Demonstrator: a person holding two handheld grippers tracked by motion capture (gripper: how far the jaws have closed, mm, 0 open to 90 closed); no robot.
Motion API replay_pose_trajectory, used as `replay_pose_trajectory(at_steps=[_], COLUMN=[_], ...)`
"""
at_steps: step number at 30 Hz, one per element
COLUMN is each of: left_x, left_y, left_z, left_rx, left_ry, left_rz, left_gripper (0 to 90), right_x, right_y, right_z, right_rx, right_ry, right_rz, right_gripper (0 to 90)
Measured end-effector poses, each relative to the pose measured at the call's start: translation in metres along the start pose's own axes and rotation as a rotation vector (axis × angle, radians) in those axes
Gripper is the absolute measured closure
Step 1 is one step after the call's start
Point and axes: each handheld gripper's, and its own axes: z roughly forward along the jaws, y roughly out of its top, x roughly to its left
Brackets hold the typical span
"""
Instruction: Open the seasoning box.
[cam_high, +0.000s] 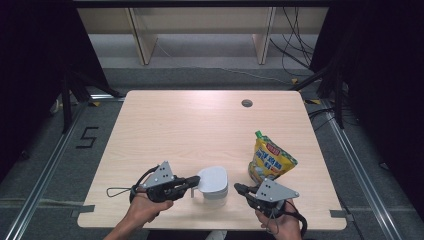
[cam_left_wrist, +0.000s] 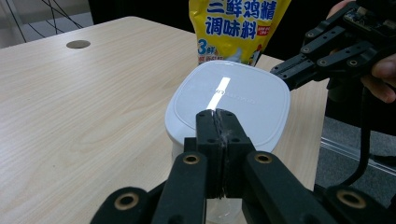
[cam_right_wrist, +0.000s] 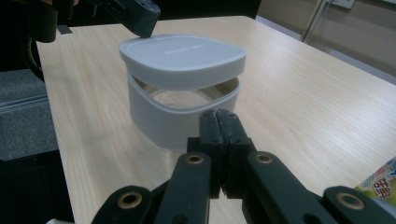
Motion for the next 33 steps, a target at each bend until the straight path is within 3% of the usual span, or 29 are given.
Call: replay_pose_trajectory(at_steps=[3, 4, 5, 7, 8, 12, 14, 33], left_x=[0.001, 0.0, 0.0, 0.0, 0.0, 0.001, 0.001, 0.002], left_y=[0.0, 0.0, -0.001, -0.001, -0.001, -0.002, -0.003, -0.003], left_z=[0.0, 0.0, 0.0, -0.001, -0.001, -0.002, -0.002, -0.003], left_rx=[0.002, 0.0, -0.001, -0.002, -0.002, -0.007, -0.012, -0.007], left_ry=[0.0, -0.001, 0.001, 0.002, 0.002, -0.008, -0.007, -0.004], left_rz=[0.019, 0.012, -0.006, -0.006, 0.006, 0.006, -0.011, 0.003], left_gripper=[87.9, 87.9, 87.9, 87.9, 87.9, 87.8, 87.8, 87.4], right_x=[-0.001, -0.002, 0.0, 0.001, 0.0, 0.002, 0.001, 0.004], right_y=[0.001, 0.002, 0.002, 0.002, 0.003, 0.004, 0.006, 0.018], right_z=[0.0, 0.002, 0.001, 0.001, 0.003, 0.004, 0.006, 0.012], right_rx=[0.006, 0.002, 0.011, 0.014, 0.009, 0.025, 0.032, 0.051], right_ry=[-0.003, 0.002, 0.005, 0.006, 0.008, 0.007, 0.017, 0.021], right_rz=[-0.005, -0.032, -0.001, 0.007, -0.013, -0.002, -0.024, -0.071], right_gripper=[90.0, 90.0, 90.0, 90.0, 90.0, 90.0, 90.0, 90.0])
